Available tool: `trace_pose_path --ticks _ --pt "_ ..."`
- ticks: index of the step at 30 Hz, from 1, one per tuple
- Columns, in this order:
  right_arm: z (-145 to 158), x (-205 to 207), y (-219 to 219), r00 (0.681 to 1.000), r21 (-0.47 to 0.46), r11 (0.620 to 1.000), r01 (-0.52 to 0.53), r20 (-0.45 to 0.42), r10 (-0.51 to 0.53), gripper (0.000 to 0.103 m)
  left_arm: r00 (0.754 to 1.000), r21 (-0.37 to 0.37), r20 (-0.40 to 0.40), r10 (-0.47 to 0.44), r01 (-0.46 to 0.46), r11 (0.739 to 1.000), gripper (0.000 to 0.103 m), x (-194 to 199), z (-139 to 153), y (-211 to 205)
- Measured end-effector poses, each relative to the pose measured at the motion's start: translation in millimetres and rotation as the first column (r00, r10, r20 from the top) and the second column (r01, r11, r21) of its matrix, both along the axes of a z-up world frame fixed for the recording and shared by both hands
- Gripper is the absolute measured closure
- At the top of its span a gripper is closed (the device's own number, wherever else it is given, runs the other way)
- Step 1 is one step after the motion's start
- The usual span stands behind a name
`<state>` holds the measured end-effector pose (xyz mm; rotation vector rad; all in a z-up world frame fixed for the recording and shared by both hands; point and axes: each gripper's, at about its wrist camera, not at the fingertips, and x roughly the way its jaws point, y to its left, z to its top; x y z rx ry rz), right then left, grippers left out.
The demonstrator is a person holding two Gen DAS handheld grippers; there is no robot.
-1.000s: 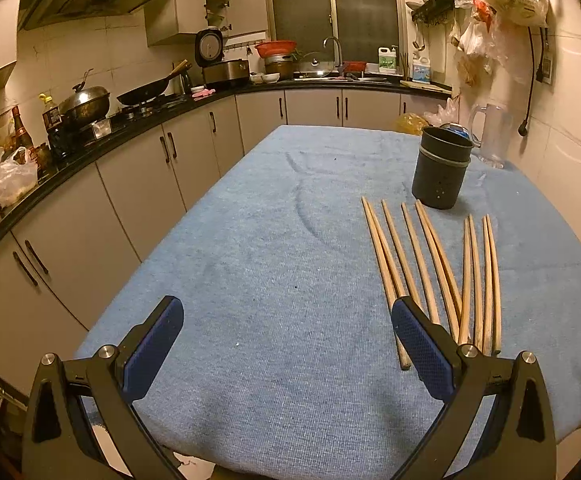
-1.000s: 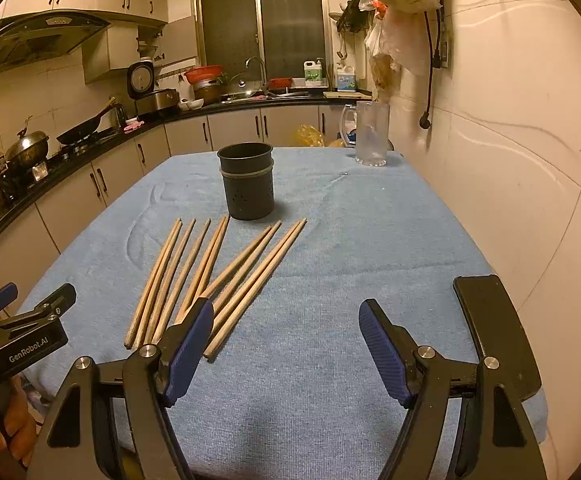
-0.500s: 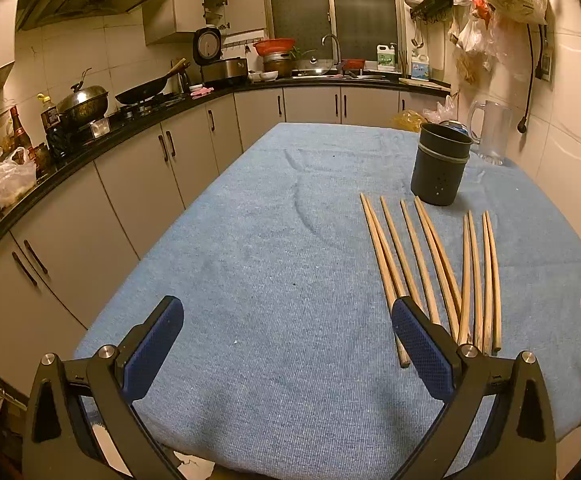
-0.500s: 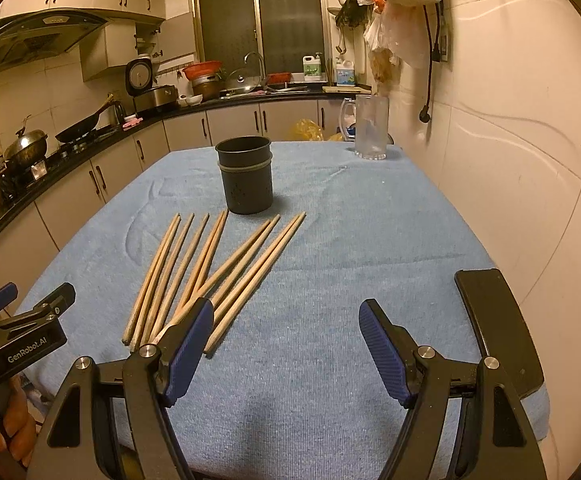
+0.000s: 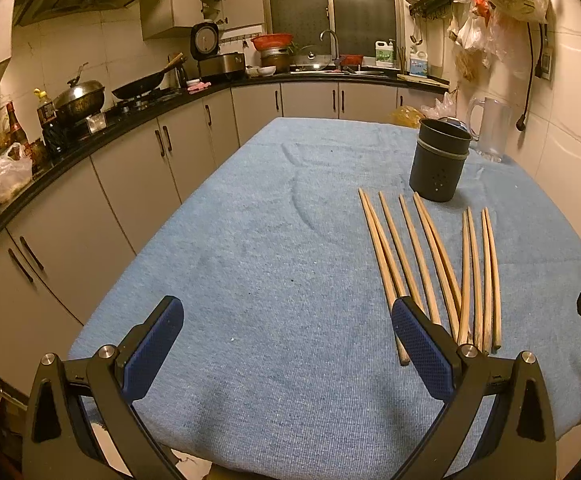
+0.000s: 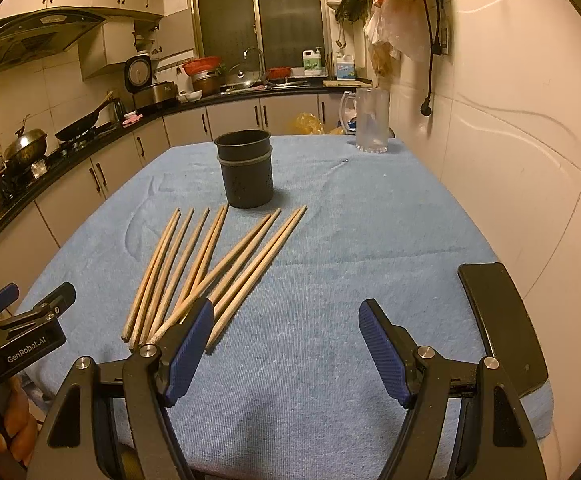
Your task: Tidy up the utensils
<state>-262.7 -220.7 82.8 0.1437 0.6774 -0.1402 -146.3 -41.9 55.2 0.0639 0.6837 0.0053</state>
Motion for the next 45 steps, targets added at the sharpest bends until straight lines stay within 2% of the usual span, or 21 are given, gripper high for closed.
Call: trace_pose_path --ticks 6,10,12,14,15,16,17,20,22,24,29,37,45 --pt "5 20 -15 0.999 0.078 0.997 -0.013 -0.04 0.016 0.031 0.996 -0.044 -0.068 -0.05 0.047 0.998 0.0 25 5 8" --pt "12 46 -23 0.993 0.151 0.987 -0.063 -0.094 0.077 0.047 0.983 -0.105 -0.14 -0.119 0.104 0.989 0.0 52 12 8" --pt "13 59 -26 0.988 0.171 0.983 -0.068 -0.127 0.091 0.049 0.971 -0.148 -0.186 -0.15 0.123 0.981 0.002 69 12 8" --pt "13 76 -34 0.982 0.218 0.975 -0.051 -0.168 0.089 0.061 0.957 -0.192 -0.232 -0.175 0.132 0.973 0.013 86 11 9" --pt "12 84 -37 0.978 0.239 0.97 -0.049 -0.187 0.096 0.062 0.949 -0.206 -0.256 -0.182 0.131 0.97 0.023 94 11 9" --pt "11 91 -39 0.975 0.253 0.966 -0.048 -0.2 0.101 0.069 0.938 -0.231 -0.284 -0.198 0.134 0.964 0.032 102 9 8" --pt "9 99 -42 0.97 0.275 0.961 -0.035 -0.223 0.099 0.075 0.926 -0.261 -0.308 -0.217 0.137 0.955 0.034 112 8 7" --pt "2 122 -48 0.955 0.333 0.943 -0.016 -0.275 0.113 0.078 0.892 -0.314 -0.372 -0.255 0.137 0.939 0.041 139 0 1" --pt "-3 135 -52 0.946 0.353 0.936 0.009 -0.305 0.106 0.078 0.882 -0.316 -0.391 -0.264 0.14 0.938 0.054 151 -3 -8" --pt "-11 148 -57 0.935 0.392 0.92 0.031 -0.336 0.112 0.082 0.867 -0.323 -0.415 -0.275 0.142 0.936 0.055 163 -6 -15" --pt "-27 174 -69 0.917 0.412 0.905 0.105 -0.393 0.072 0.083 0.838 -0.323 -0.465 -0.287 0.141 0.936 0.064 189 -20 -28" --pt "-50 199 -72 0.886 0.376 0.914 0.155 -0.461 0.04 0.083 0.819 -0.3 -0.503 -0.277 0.135 0.944 0.075 207 -33 -33" --pt "-57 209 -76 0.877 0.359 0.92 0.153 -0.479 0.041 0.083 0.81 -0.275 -0.512 -0.286 0.161 0.948 0.076 219 -38 -44"
